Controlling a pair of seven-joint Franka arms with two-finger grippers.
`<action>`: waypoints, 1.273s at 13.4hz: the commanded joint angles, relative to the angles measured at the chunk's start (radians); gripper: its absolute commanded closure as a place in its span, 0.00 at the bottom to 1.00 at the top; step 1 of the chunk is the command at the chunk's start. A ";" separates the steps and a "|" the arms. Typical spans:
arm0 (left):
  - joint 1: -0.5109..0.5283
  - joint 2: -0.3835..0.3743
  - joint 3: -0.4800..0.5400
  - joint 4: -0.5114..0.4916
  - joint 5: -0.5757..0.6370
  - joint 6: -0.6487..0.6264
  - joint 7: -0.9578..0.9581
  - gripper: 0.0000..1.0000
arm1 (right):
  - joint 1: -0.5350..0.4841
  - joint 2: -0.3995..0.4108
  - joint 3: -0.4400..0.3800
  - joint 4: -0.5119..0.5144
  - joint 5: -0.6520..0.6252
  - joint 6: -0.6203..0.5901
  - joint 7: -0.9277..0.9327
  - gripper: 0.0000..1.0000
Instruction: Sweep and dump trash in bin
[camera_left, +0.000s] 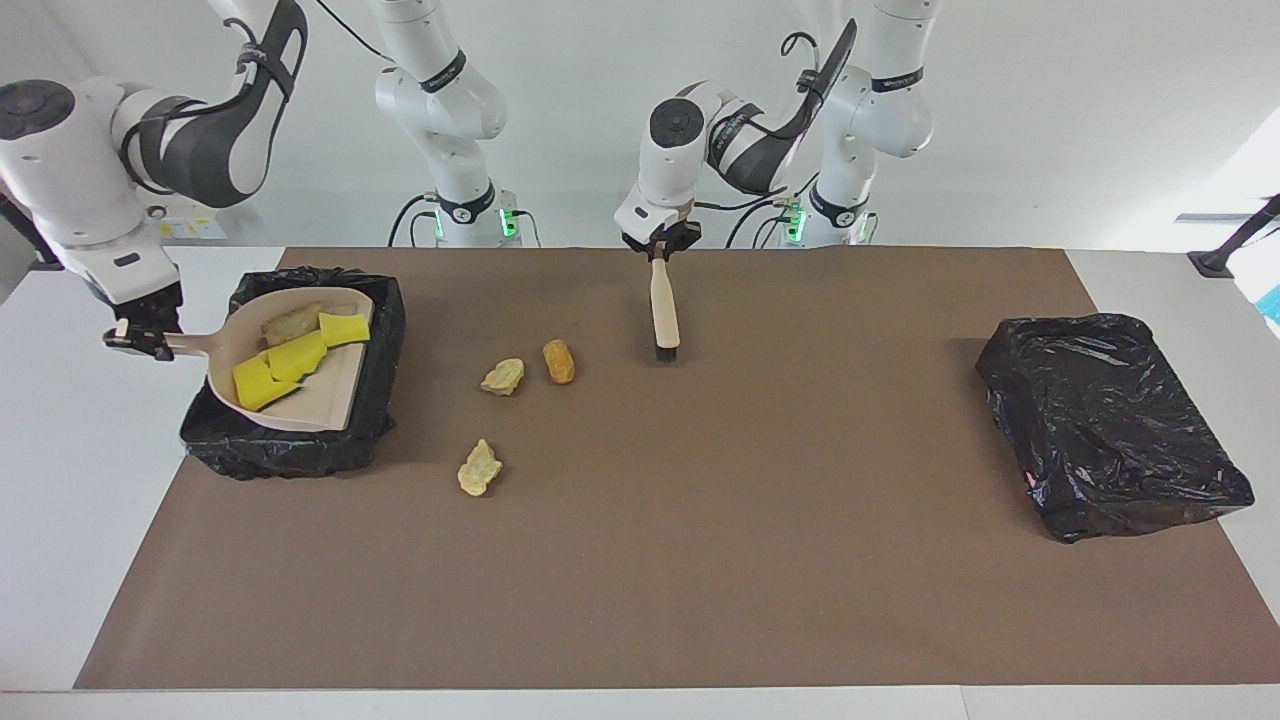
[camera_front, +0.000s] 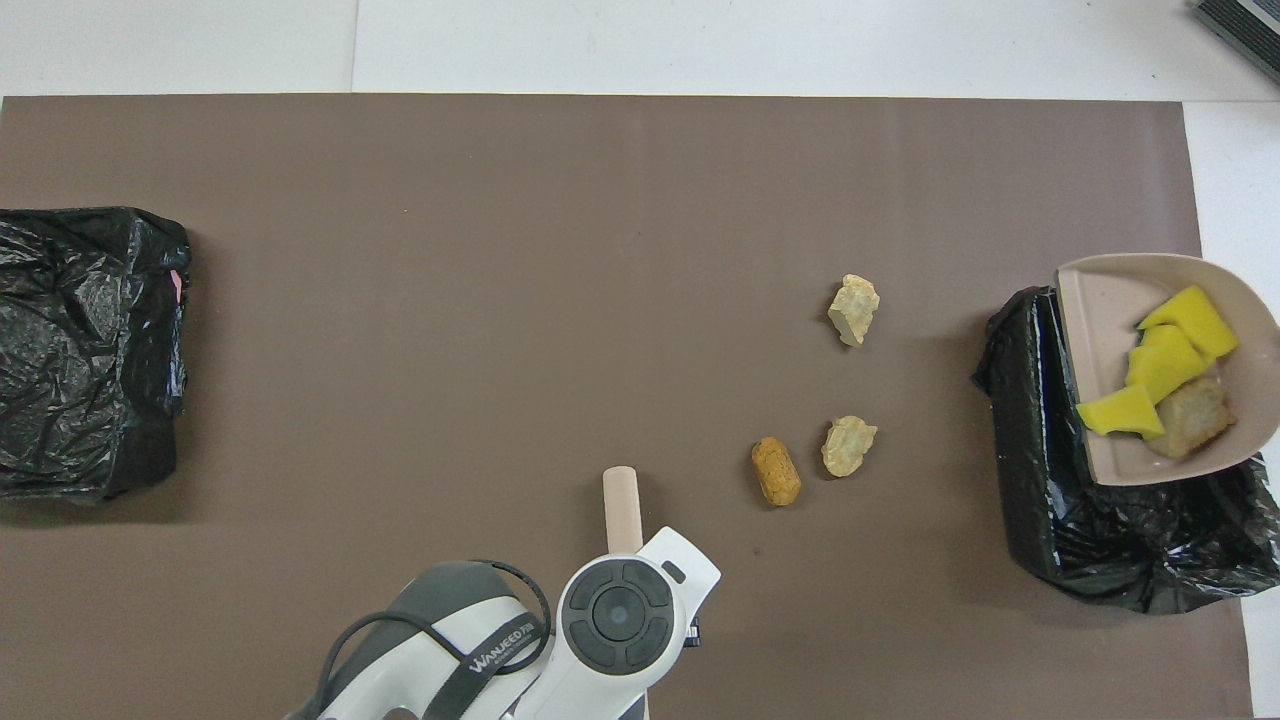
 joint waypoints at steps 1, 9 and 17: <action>-0.019 0.000 0.016 -0.048 0.003 0.063 0.002 1.00 | -0.014 -0.035 0.013 -0.032 -0.126 -0.031 -0.001 1.00; -0.019 0.029 0.022 -0.028 0.004 0.041 0.002 0.04 | 0.187 -0.176 0.023 -0.253 -0.615 -0.092 0.489 1.00; 0.243 0.002 0.030 0.073 0.059 -0.070 0.004 0.00 | 0.190 -0.267 0.023 -0.245 -0.758 -0.146 0.440 1.00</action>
